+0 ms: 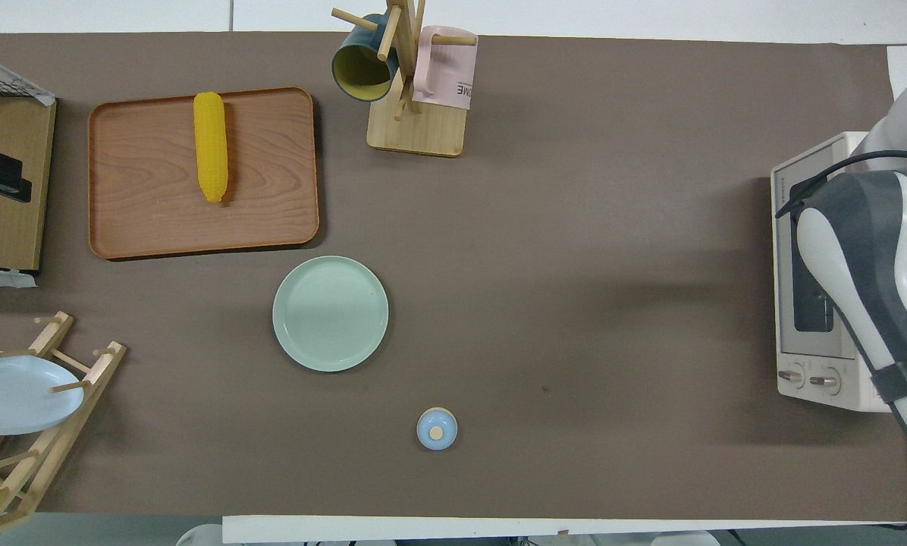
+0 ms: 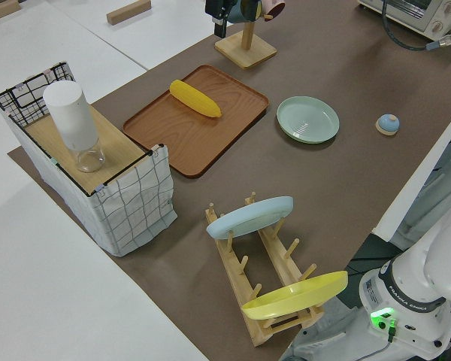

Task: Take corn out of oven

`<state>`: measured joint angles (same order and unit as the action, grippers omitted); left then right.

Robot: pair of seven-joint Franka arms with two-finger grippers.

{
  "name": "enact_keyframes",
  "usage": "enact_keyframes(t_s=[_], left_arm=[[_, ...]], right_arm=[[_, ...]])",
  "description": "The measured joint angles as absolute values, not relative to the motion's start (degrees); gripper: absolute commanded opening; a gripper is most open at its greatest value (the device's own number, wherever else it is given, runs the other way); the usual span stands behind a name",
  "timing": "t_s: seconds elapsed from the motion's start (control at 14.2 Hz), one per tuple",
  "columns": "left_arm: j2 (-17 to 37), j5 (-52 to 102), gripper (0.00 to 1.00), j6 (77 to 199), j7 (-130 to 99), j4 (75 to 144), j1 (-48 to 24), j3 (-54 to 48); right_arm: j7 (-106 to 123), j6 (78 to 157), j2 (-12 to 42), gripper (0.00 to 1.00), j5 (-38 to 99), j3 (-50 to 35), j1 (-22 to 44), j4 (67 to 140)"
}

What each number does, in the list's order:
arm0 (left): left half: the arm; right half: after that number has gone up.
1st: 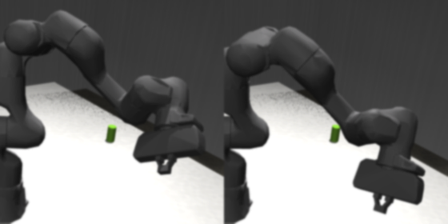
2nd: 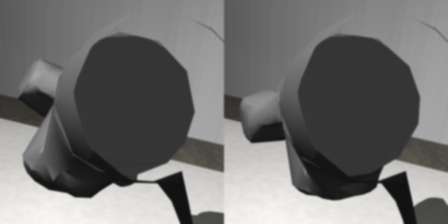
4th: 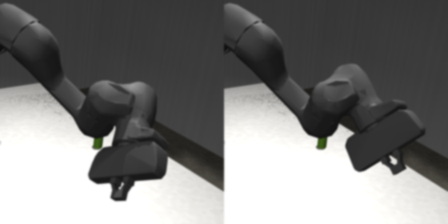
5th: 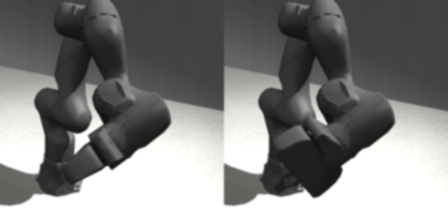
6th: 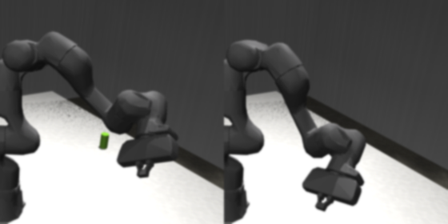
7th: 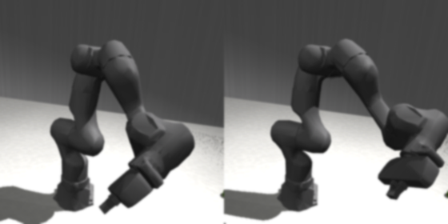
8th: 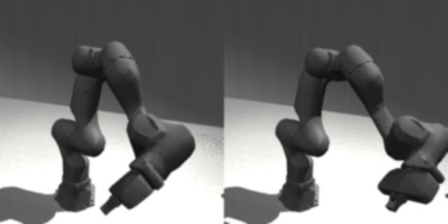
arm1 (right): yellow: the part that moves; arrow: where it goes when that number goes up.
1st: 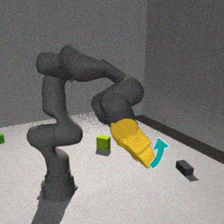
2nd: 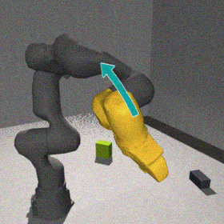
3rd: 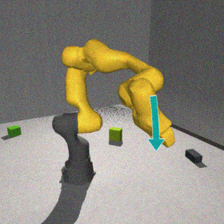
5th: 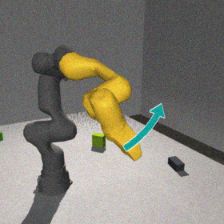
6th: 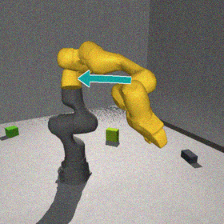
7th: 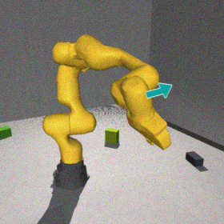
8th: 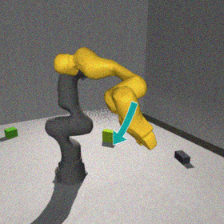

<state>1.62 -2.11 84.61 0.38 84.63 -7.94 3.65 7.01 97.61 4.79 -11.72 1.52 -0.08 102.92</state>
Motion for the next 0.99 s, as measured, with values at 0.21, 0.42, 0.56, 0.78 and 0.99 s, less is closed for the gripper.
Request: enact_keyframes(t_s=[0.21, 0.42, 0.56, 0.78, 0.99], left_arm=[[1.7, -1.4, 1.00, 84.7, 0.5, 85.3, -7.9, 3.6], [1.7, 0.4, 1.00, 84.8, 0.5, 85.3, -7.9, 3.6], [1.7, 0.5, 1.00, 84.8, 0.6, 85.3, -7.9, 3.6], [1.7, 0.5, 1.00, 84.8, 0.7, 85.3, -7.9, 3.6], [1.7, 0.5, 1.00, 84.8, 0.7, 85.3, -7.9, 3.5]], right_arm=[[7.0, 94.0, -1.1, 1.00, -4.5, 1.6, -1.0, 99.3], [7.0, 83.8, -5.5, 1.00, -3.4, 2.0, -2.3, 92.1], [7.0, 80.7, -6.1, 1.00, -3.3, 2.4, -3.3, 88.4], [7.0, 79.9, -5.3, 1.00, -3.2, 3.0, -3.4, 87.9], [7.0, 79.8, -4.3, 1.00, -3.2, 3.0, -3.4, 87.8]])
